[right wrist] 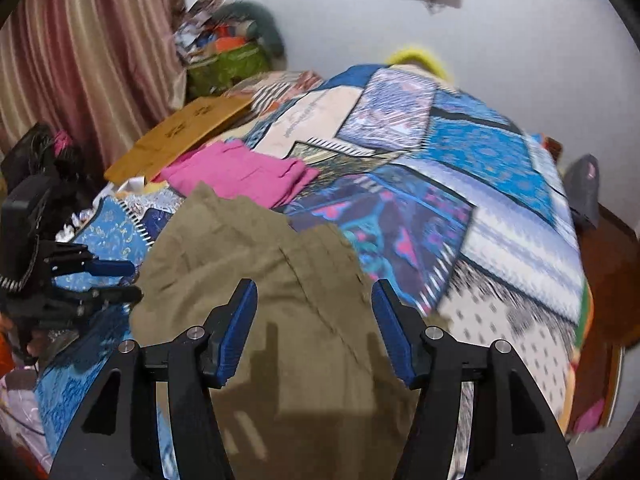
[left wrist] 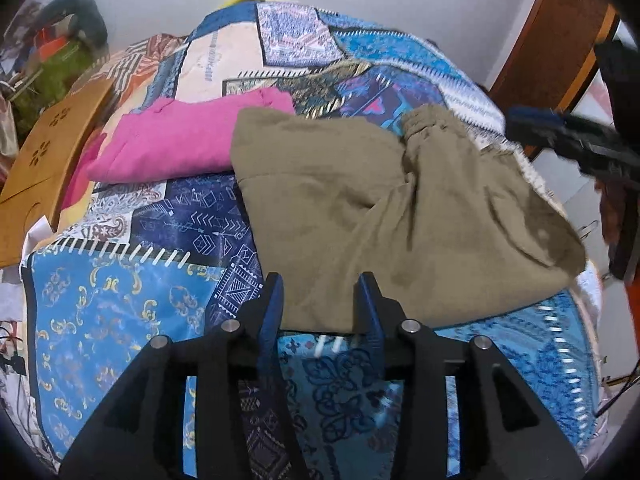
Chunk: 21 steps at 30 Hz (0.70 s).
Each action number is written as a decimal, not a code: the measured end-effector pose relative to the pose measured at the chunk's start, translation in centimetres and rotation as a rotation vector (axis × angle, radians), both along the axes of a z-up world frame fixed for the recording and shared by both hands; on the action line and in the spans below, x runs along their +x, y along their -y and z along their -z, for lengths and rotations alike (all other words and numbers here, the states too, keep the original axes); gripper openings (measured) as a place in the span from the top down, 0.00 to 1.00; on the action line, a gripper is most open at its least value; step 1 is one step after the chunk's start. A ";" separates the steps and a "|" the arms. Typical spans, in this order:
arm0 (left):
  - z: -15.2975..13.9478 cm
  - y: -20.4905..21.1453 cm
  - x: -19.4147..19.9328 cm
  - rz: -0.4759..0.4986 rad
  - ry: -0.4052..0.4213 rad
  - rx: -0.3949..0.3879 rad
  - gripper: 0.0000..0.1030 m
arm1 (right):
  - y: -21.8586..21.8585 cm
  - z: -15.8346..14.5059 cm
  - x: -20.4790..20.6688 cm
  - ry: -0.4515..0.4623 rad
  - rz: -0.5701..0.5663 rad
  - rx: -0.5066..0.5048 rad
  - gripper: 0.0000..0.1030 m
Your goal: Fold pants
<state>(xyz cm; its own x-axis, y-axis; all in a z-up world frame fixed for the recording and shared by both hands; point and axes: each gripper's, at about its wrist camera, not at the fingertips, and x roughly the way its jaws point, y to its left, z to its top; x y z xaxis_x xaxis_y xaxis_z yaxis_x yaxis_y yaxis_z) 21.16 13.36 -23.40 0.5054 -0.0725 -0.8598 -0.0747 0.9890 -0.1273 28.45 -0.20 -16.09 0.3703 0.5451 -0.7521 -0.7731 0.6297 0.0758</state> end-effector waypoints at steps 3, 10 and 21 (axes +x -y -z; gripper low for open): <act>1.0 -0.2 0.3 -0.004 -0.006 -0.008 0.60 | -2.0 1.3 1.8 -0.016 -0.035 -0.037 0.46; 1.5 -0.7 0.0 -0.014 0.016 0.012 0.47 | -3.5 3.9 4.6 -0.138 -0.082 -0.068 0.44; 2.1 -1.9 -0.8 -0.059 0.008 0.018 0.36 | -4.5 3.8 1.7 0.043 -0.122 -0.149 0.65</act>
